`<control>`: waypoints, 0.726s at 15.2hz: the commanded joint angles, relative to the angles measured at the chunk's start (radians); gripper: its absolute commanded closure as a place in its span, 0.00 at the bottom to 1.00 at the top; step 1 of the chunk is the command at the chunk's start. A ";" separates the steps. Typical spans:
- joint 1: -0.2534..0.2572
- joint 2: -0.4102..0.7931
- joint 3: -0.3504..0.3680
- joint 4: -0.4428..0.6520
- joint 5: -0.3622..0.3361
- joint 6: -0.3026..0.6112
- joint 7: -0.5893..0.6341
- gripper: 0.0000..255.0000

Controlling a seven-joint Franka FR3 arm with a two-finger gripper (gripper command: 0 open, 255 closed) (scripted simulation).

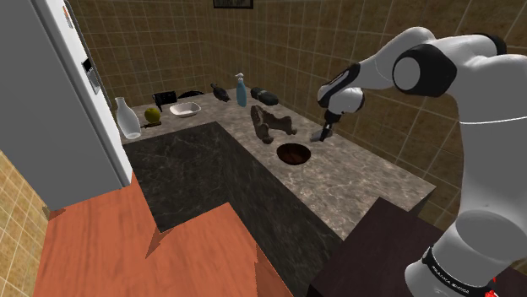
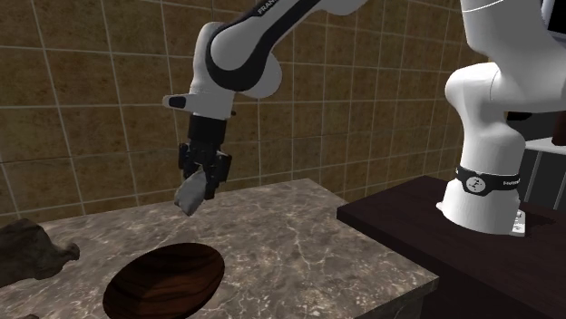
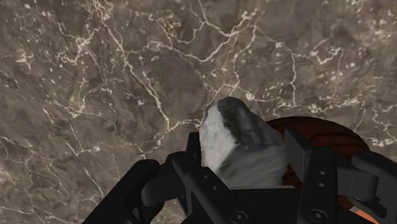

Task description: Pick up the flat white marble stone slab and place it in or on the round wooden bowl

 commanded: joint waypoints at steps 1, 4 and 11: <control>0.033 0.006 0.001 0.014 -0.011 -0.002 0.047 1.00; 0.085 0.026 0.005 0.047 -0.027 -0.005 0.119 1.00; 0.176 0.093 0.012 0.144 -0.053 -0.020 0.257 1.00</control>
